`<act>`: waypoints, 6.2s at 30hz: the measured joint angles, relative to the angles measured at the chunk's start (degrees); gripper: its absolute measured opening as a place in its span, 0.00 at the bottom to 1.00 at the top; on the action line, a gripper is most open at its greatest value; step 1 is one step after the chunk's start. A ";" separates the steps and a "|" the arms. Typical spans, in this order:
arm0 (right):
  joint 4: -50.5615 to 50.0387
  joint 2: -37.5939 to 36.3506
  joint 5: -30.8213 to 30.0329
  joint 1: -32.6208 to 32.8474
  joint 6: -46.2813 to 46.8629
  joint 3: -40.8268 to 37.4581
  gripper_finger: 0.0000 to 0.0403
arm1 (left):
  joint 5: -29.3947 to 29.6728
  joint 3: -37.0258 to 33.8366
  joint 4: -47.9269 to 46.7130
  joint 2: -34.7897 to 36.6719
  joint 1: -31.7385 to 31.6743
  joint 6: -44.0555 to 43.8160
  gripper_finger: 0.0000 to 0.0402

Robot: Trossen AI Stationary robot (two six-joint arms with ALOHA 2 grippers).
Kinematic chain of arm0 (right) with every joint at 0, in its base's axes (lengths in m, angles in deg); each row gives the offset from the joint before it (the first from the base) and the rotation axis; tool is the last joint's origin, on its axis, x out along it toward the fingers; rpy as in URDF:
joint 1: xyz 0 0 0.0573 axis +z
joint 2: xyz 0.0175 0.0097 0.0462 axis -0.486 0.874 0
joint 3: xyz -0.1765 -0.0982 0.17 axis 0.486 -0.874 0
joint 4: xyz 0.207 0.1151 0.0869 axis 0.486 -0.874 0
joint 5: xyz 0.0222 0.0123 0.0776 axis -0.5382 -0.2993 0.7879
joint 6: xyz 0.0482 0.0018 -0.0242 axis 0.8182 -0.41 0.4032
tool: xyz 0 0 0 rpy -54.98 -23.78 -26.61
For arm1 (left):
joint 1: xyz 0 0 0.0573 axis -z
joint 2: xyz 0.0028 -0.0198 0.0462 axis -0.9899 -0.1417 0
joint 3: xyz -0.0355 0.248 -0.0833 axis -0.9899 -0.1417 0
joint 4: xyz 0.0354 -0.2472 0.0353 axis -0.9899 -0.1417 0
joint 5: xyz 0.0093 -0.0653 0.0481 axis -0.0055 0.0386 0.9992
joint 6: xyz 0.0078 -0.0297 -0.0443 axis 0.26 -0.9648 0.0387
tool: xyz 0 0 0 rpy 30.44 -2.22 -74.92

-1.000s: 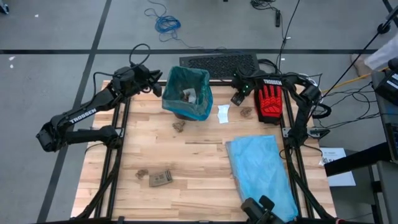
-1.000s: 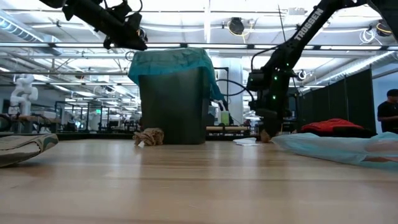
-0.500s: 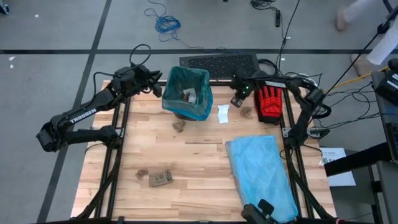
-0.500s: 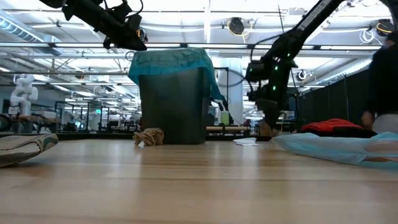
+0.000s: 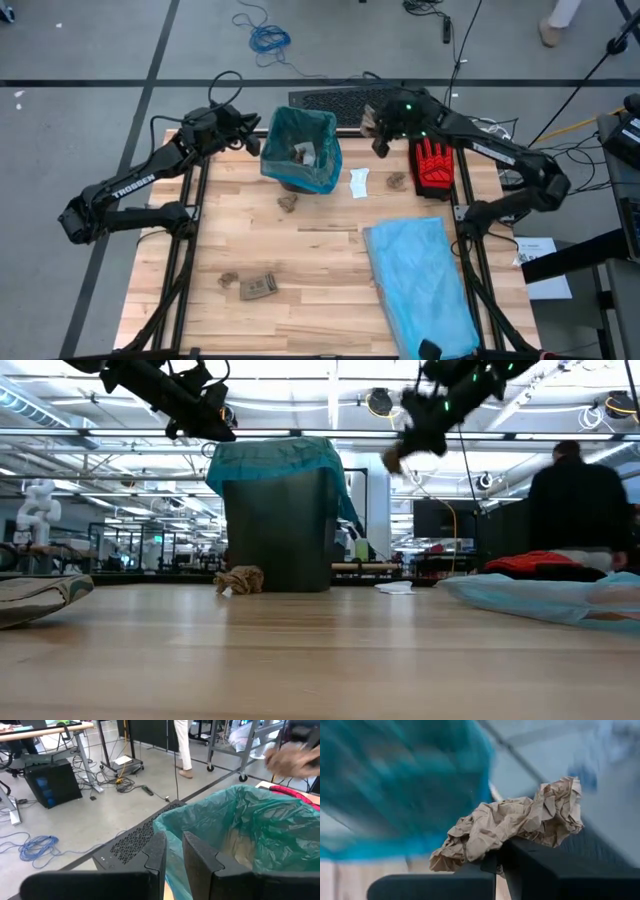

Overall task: Place trash/remove bag and relplace
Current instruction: Put the brown napkin into the trash bin, then put the white paper into the trash bin

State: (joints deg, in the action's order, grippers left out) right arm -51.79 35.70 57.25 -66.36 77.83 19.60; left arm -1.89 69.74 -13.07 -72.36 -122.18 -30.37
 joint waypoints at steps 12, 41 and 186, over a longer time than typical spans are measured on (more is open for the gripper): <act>0.99 10.66 -2.85 12.27 -3.42 20.41 0.00 | -0.02 0.00 0.19 0.00 -0.01 -0.07 0.15; -29.82 36.63 -5.00 14.55 -8.17 59.88 0.56 | -10.51 0.00 -0.08 3.11 5.81 15.34 0.15; -0.57 7.67 5.54 -1.93 16.89 -14.87 0.34 | 2.86 -1.11 4.33 3.01 17.17 2.96 0.00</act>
State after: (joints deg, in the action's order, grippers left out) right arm -52.36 43.37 62.80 -68.29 94.72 4.73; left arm 0.97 68.63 -8.74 -69.35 -105.01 -27.41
